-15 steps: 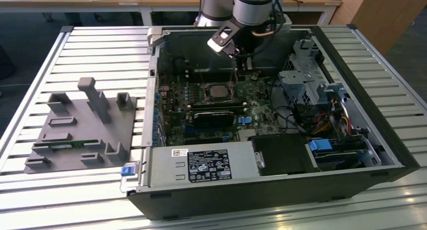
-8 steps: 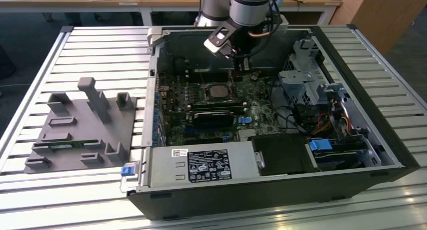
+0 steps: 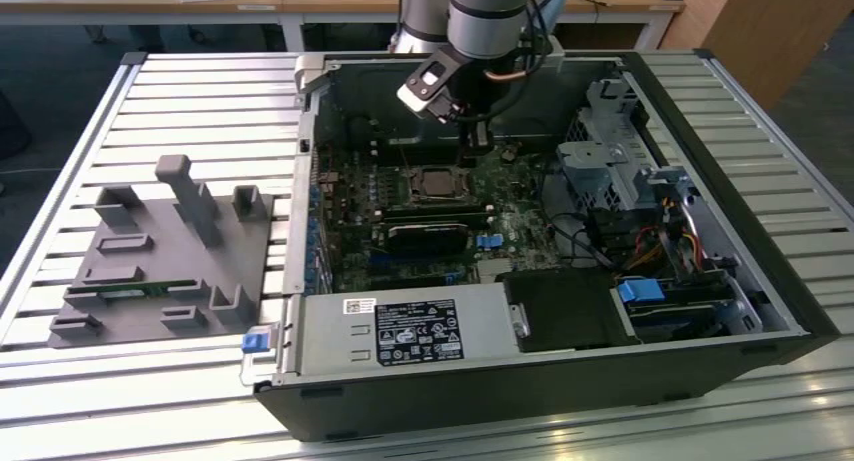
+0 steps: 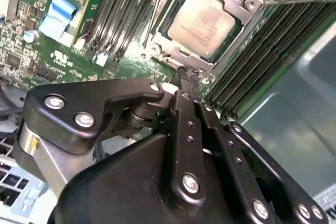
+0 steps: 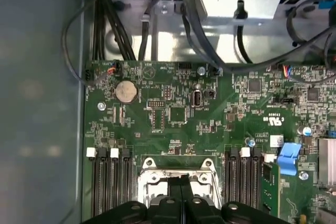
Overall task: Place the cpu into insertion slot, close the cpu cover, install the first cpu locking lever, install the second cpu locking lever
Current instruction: 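Close the cpu cover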
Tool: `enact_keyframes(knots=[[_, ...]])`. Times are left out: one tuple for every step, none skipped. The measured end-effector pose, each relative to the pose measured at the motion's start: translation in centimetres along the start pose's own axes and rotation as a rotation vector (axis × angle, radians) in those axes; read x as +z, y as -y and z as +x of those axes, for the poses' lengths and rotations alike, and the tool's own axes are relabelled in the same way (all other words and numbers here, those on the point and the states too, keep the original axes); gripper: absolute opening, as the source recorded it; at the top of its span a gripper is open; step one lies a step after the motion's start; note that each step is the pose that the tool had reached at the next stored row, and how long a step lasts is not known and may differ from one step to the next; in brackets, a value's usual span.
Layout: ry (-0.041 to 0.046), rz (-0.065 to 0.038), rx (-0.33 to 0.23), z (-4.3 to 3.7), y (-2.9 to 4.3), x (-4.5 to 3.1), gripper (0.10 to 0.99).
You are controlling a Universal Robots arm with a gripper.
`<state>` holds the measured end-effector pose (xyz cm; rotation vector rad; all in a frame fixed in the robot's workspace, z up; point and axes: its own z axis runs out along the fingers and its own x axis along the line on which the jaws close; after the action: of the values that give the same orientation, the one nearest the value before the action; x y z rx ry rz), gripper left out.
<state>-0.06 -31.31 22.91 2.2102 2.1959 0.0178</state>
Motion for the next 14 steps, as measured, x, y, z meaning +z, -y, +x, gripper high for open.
enact_keyframes(knots=[[0.0005, 0.0, 0.0, 0.0, 0.08, 0.18, 0.106], [0.0013, 0.001, 0.0, 0.0, 0.21, 0.32, 0.106], [0.0014, 0.001, 0.0, 0.0, 0.44, 0.41, 0.106], [0.0014, 0.001, 0.0, -0.01, 0.8, 0.45, 0.106], [0.0014, 0.001, 0.0, -0.01, 1.17, 0.49, 0.106], [0.0014, 0.001, 0.0, -0.01, 1.6, 0.54, 0.106], [0.0014, 0.001, 0.0, -0.01, 1.99, 0.6, 0.106], [0.0013, 0.001, 0.0, -0.01, 2.33, 0.67, 0.106], [0.0016, 0.001, 0.0, -0.01, 2.54, 0.79, 0.106], [0.0018, 0.001, 0.0, -0.01, 2.57, 0.97, 0.106], [0.0024, 0.001, 0.0, -0.01, 2.58, 1.15, 0.106], [0.0032, 0.001, 0.0, -0.01, 2.59, 1.34, 0.106], [0.0039, 0.001, 0.0, -0.01, 2.62, 1.5, 0.106], [0.004, 0.001, 0.0, 0.0, 2.69, 1.6, 0.106]])
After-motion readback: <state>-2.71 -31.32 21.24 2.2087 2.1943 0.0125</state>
